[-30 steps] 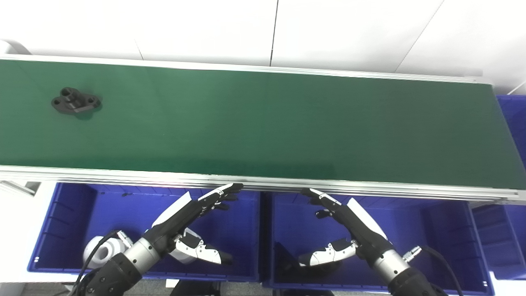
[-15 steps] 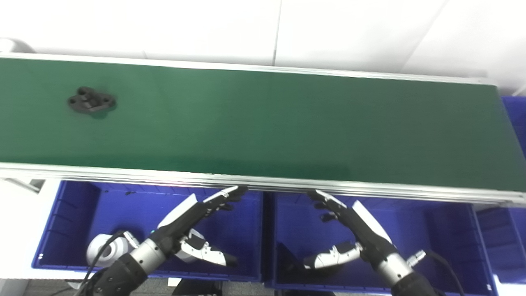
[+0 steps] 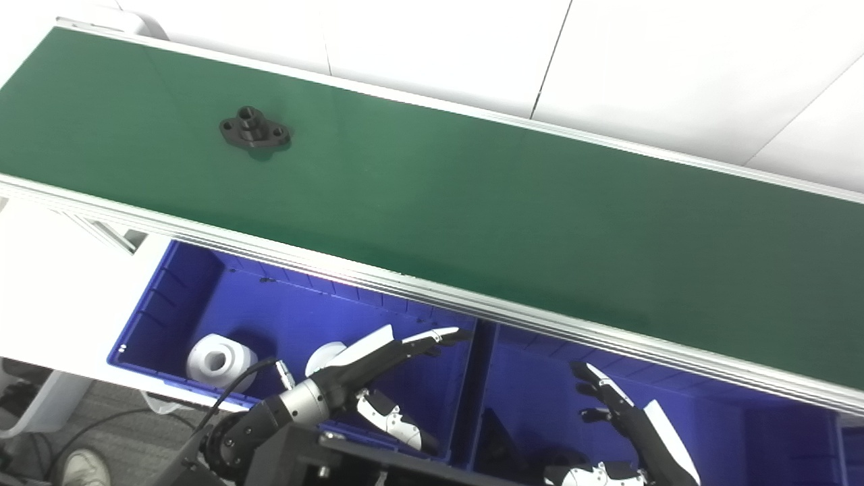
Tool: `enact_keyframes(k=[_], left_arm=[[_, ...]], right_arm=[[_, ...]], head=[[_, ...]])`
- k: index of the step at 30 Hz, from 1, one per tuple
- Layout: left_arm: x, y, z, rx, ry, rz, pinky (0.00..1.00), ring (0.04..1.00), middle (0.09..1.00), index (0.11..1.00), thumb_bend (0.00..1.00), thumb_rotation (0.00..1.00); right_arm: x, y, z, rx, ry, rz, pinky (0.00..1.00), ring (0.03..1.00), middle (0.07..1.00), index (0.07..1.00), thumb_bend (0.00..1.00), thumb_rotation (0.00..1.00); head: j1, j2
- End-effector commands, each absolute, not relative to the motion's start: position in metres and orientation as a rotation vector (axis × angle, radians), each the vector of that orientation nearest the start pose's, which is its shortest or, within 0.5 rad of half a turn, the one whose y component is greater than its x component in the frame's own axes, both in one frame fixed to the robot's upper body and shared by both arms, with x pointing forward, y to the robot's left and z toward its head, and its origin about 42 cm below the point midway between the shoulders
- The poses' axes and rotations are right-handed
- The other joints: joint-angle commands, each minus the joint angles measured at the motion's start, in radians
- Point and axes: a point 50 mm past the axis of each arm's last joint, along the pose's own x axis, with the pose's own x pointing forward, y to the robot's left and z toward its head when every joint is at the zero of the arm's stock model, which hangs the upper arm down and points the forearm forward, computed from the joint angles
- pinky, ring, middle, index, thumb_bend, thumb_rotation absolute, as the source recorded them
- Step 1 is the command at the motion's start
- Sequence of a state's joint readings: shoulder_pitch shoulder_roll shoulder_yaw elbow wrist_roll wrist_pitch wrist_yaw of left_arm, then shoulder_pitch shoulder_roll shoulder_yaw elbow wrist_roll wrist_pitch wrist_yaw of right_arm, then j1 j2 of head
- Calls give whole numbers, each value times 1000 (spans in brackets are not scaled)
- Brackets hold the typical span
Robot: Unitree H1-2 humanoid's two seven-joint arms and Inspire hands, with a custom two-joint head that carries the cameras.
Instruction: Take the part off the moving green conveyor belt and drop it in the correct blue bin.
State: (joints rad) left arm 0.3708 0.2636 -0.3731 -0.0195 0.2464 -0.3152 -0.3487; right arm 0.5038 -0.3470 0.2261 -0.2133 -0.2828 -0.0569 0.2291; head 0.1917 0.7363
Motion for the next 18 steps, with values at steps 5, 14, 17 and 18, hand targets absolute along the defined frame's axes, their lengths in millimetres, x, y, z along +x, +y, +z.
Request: enact_keyframes(k=[5, 14, 17, 18], left_arm=[[116, 191, 28, 339, 49, -767, 883, 929, 950, 924, 889, 304], [115, 190, 19, 333, 57, -755, 870, 921, 942, 915, 902, 300], [115, 189, 16, 329, 49, -754, 858, 911, 934, 908, 906, 299], [116, 188, 16, 332, 51, -755, 856, 910, 933, 907, 908, 304]], right_arm=[[93, -262, 61, -509, 189, 463, 687, 832, 877, 904, 1000, 341], [92, -263, 53, -496, 81, 407, 680, 787, 820, 874, 989, 337], [91, -263, 50, -503, 64, 388, 661, 762, 796, 860, 994, 330], [91, -264, 49, -505, 56, 381, 656, 757, 792, 857, 995, 330]], head=[[-16, -27], [-41, -96], [-41, -104], [-35, -120]])
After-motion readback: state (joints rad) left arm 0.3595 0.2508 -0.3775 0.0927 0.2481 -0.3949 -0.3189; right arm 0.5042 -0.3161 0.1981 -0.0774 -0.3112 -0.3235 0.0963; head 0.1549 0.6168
